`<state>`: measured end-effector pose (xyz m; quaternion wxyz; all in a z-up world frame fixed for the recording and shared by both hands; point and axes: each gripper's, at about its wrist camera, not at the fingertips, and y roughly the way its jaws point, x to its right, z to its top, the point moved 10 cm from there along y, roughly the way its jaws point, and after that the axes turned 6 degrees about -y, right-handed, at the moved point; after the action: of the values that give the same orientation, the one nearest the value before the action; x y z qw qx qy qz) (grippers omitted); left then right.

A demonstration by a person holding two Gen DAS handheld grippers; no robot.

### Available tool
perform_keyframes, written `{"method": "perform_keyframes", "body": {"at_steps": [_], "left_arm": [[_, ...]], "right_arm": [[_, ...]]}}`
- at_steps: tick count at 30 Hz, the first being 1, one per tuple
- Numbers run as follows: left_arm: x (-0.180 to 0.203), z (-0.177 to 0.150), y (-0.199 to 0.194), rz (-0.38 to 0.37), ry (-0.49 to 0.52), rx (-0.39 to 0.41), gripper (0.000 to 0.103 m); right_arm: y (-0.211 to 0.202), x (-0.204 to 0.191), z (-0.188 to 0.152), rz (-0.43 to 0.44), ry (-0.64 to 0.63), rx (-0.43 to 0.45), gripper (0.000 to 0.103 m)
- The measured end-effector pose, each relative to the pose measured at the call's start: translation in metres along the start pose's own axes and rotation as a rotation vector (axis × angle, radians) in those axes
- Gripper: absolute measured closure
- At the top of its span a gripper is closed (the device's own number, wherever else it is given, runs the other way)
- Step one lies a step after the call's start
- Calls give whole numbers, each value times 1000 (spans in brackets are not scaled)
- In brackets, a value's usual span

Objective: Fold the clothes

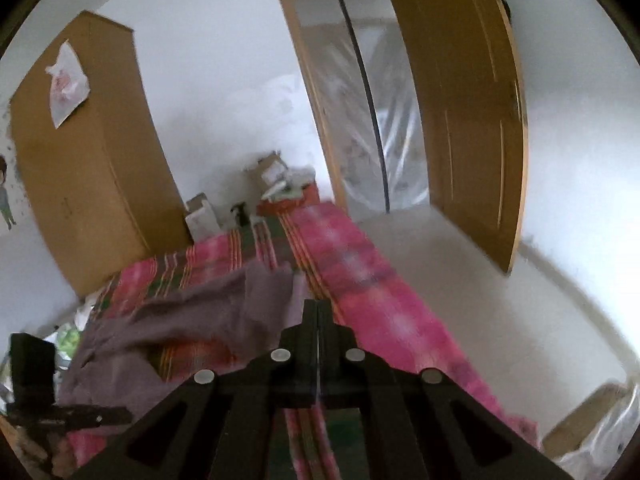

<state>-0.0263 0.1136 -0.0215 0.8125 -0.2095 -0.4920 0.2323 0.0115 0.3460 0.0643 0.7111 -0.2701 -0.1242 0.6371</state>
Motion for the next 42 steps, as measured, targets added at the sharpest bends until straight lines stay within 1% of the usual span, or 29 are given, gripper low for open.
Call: {"method": "perform_keyframes", "body": {"at_steps": [2, 5, 6, 7, 9, 10, 16, 20, 21, 22, 23, 28, 31, 36, 39, 41, 42], "left_arm": [[-4, -3, 6, 7, -4, -18, 96], [-5, -5, 7, 8, -2, -23, 96], [-5, -5, 7, 7, -3, -22, 96], [-5, -6, 7, 6, -4, -22, 96], [-6, -7, 8, 7, -7, -23, 96], [-6, -8, 8, 7, -8, -24, 96], [-8, -10, 12, 10, -20, -32, 96], [-11, -12, 13, 13, -25, -38, 96], [-11, -12, 14, 14, -27, -39, 96], [-12, -13, 14, 15, -30, -41, 96], [-12, -13, 14, 17, -32, -42, 96], [-12, -15, 11, 23, -34, -40, 96], [-7, -9, 8, 24, -21, -24, 96], [3, 1, 7, 21, 2, 3, 96], [9, 6, 7, 16, 12, 16, 96], [9, 5, 11, 12, 10, 10, 96], [8, 4, 14, 14, 5, 3, 96]], "right_arm": [[12, 9, -11, -2, 20, -53, 103], [32, 6, -5, 42, 32, -93, 101], [39, 4, -2, 59, 34, -104, 97], [46, 3, 1, 77, 37, -115, 85], [62, -3, 6, 97, 20, -141, 70], [71, -8, 7, 91, -15, -159, 70], [128, -36, 17, 50, -215, -267, 69], [159, -33, 16, 47, -220, -350, 70], [165, -32, 15, 52, -216, -374, 73], [166, -31, 16, 52, -209, -377, 91], [163, -29, 20, 50, -202, -363, 99], [148, -18, 35, 38, -166, -298, 100], [139, -12, 45, 30, -144, -259, 100], [98, 10, 74, -36, -84, -112, 100], [73, 25, 85, -73, -40, -38, 100], [58, 35, 84, -93, -20, -10, 100], [55, 40, 78, -104, -11, -11, 100]]}}
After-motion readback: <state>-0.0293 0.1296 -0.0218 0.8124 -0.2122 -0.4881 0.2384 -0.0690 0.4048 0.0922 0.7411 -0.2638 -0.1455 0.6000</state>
